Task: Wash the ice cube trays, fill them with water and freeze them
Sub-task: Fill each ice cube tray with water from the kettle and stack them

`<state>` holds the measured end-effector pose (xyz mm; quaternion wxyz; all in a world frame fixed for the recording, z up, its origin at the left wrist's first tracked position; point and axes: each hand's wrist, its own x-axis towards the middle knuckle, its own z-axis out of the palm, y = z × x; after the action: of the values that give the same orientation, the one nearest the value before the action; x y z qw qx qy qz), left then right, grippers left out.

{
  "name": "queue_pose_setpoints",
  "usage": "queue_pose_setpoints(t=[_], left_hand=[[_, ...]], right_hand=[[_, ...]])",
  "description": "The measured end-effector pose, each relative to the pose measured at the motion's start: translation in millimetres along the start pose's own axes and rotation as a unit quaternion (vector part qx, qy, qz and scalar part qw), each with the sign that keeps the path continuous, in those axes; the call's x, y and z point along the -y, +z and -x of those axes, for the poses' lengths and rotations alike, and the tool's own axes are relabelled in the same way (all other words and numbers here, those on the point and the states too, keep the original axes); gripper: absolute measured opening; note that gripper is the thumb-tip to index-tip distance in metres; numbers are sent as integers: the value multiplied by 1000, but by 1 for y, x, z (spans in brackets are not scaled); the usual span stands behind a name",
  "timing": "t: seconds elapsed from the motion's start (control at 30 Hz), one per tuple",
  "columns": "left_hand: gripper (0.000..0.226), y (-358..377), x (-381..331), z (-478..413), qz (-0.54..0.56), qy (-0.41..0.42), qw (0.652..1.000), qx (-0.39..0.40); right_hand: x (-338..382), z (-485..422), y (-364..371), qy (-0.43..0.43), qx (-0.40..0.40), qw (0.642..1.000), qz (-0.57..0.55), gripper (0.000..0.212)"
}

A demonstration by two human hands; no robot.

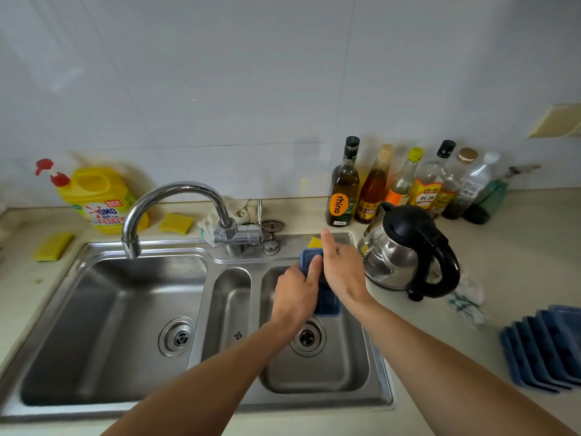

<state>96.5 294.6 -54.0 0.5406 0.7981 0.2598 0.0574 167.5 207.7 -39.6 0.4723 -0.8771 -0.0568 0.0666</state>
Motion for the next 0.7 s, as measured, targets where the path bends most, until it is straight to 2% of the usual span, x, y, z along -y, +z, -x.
queue_pose_setpoints(t=[0.23,0.33,0.47,0.57,0.7], left_hand=[[42,-8,7,-11,-17,15,999,27],[42,-14,8,-19,-43,12,999,26],[40,-25,9,-34,-33,34,999,16],[42,-33,5,-43,-41,77,994,68],[39,-43,2,-48,-36,113,980,161]], right_hand=[[3,0,7,13,-6,999,-43,73],[4,-2,1,48,57,996,-42,72],[-5,8,-13,87,194,974,-74,37],[-13,14,-21,62,231,968,-79,23],[-19,15,-32,41,210,974,-78,30]])
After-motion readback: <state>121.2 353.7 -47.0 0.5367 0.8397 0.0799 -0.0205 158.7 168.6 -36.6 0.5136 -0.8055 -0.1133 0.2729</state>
